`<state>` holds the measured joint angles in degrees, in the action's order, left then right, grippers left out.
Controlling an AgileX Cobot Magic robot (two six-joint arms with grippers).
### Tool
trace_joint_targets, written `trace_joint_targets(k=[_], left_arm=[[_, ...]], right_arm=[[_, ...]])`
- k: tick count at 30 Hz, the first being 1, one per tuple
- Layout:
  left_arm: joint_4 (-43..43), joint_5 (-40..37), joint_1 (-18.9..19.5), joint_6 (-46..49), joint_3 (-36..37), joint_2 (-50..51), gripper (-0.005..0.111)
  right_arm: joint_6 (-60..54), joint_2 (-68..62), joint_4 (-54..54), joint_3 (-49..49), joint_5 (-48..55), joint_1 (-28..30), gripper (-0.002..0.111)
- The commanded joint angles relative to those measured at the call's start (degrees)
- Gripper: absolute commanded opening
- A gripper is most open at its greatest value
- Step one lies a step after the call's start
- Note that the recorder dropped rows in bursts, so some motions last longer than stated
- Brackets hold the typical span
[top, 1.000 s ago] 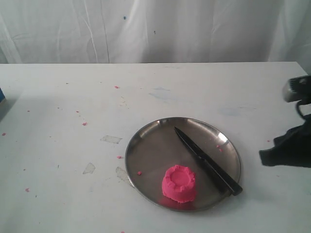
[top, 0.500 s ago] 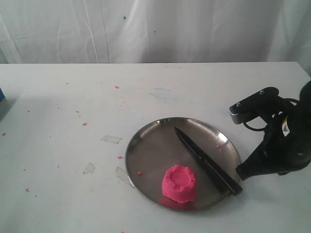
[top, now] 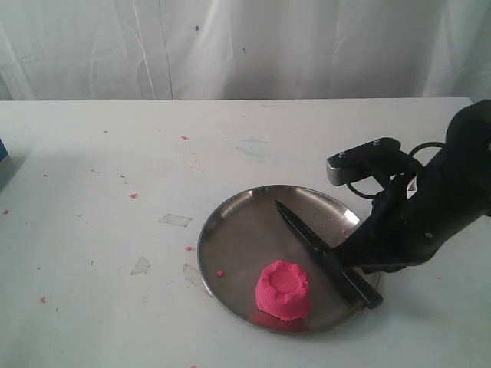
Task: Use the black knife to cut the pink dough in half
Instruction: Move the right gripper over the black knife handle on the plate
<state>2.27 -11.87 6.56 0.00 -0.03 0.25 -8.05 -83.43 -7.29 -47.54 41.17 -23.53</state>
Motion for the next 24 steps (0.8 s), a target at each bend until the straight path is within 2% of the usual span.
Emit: trace_joint_targets(k=[1,2,4,12,24], left_arm=[[-0.6,0.3,0.2,0.0,0.0,-0.2,0.000],[-0.6,0.3,0.2,0.0,0.0,-0.2,0.000],[-0.6,0.3,0.2,0.0,0.0,-0.2,0.000],[-0.6,0.3,0.2,0.0,0.0,-0.2,0.000],[-0.6,0.3,0.2,0.0,0.0,-0.2,0.000]], right_arm=[[-2.5,-2.8,-1.6,-0.4,-0.6,-0.1,0.023],[-2.5,-3.9,-1.6,-0.4,-1.8,-0.1,0.032],[-2.5,-5.4,-1.5,-0.4,-5.1,-0.1,0.041],[-6.0,-10.6,-0.6,-0.4,-14.4,-0.1,0.041],[-5.6,-14.3,-2.0,-0.4,-15.5,-0.1,0.041]])
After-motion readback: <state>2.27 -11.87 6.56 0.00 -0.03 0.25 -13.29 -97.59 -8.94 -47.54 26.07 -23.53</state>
